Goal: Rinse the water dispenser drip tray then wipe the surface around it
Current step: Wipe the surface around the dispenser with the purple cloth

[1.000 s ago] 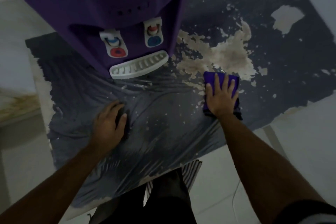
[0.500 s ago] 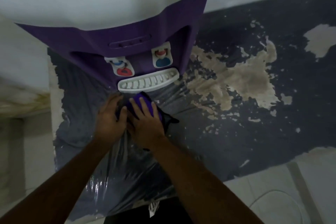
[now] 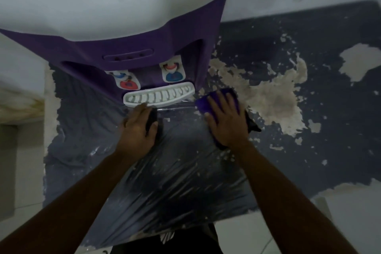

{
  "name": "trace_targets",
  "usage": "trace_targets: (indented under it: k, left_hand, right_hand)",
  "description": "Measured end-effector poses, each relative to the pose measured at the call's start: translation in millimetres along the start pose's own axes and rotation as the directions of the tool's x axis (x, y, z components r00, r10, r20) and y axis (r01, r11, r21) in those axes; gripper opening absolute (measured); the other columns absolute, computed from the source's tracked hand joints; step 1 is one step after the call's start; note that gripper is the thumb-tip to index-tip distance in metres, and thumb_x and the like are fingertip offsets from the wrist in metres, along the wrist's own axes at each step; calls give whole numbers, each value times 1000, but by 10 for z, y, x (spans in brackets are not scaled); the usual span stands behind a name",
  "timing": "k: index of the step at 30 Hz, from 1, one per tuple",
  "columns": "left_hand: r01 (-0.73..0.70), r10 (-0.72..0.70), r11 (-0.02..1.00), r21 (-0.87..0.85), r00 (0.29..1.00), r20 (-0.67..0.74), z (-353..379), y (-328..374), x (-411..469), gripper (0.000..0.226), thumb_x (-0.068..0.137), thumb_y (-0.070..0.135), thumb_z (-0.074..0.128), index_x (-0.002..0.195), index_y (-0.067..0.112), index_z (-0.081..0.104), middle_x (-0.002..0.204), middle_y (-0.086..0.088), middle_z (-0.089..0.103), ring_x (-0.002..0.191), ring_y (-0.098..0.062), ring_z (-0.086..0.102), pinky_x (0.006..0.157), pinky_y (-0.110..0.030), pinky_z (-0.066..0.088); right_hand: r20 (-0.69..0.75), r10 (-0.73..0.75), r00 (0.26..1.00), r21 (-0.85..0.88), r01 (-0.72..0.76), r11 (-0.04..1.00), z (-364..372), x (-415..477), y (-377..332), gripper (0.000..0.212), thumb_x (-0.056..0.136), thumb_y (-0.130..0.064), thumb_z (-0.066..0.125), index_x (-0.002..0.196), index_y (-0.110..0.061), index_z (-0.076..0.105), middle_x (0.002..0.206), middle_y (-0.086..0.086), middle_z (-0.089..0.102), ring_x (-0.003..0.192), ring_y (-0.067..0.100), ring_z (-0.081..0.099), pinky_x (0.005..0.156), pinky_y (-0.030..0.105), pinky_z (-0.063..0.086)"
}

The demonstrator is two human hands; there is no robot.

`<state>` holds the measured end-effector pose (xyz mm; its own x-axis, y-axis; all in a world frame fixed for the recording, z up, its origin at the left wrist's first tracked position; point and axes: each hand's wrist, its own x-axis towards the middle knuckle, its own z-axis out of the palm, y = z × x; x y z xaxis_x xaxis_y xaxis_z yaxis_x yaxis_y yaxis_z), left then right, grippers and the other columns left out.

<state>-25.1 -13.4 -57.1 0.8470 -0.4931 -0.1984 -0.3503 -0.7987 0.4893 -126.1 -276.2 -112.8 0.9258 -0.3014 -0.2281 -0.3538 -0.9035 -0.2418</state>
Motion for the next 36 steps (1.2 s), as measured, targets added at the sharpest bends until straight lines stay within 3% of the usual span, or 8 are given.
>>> trace_targets:
  k: [4,8,16,20,25,29,32,36]
  left_hand:
    - [16,-16,1000,4,1000,-9,0,63,26,57,93,31,50,144,10,35,149,-16,40,139,-32,35,115,-52,23]
    - [-6,6,1000,7,999,34,27,17,-11,65,92,36,47,148,8,27,154,-16,30,144,-32,25,116,-55,19]
    - [-60,61,991,-123,998,0,73,-315,-452,64,90,43,39,142,6,39,148,-17,41,137,-32,37,110,-58,30]
    - [-42,37,990,-134,999,-34,53,-583,-832,61,91,41,39,135,0,46,142,-23,46,131,-37,44,108,-56,34]
    - [6,-13,995,-104,998,-65,-123,-987,-1218,55,91,39,40,131,2,49,142,-20,46,131,-35,43,106,-55,36]
    - [68,-81,991,-116,990,-113,-294,-1323,-1441,49,92,33,42,126,-2,52,135,-23,51,123,-37,51,101,-55,41]
    - [140,-153,986,-93,977,-147,-435,-1533,-1586,47,90,32,44,124,1,54,131,-21,56,117,-35,55,95,-51,41]
    - [231,-242,969,-90,961,-137,-562,-1804,-1713,49,90,34,42,130,8,50,140,-16,49,123,-32,50,96,-51,36]
  right_hand:
    - [-53,353,934,37,-351,936,-243,-13,813,67,98,-65,15,156,-32,11,166,3,6,152,29,3,120,56,5]
    - [-100,548,831,101,-539,836,-212,-279,1072,68,98,-64,16,157,-31,9,166,6,4,152,31,2,121,57,4]
    - [-167,718,676,152,-702,696,291,-1159,276,67,98,-57,25,155,-22,22,162,16,22,148,40,20,116,63,19]
    - [-74,716,694,183,-697,693,538,-1494,-566,70,97,-60,17,156,-24,17,164,14,13,150,39,11,118,62,13]
    - [-44,499,866,133,-490,862,810,-1675,-1705,64,100,-57,24,154,-24,25,162,12,21,150,37,17,118,60,10]
    - [46,-7,999,70,4,998,1015,-1798,-2541,62,99,-56,29,153,-27,26,162,8,21,149,36,19,115,59,11]
    - [93,-398,913,12,399,917,1162,-1730,-2845,65,96,-59,36,154,-31,26,165,3,13,151,34,15,115,59,9]
    - [135,-693,708,-14,701,713,1067,-1139,-2807,62,96,-60,38,152,-35,29,164,0,20,152,29,11,119,56,3]
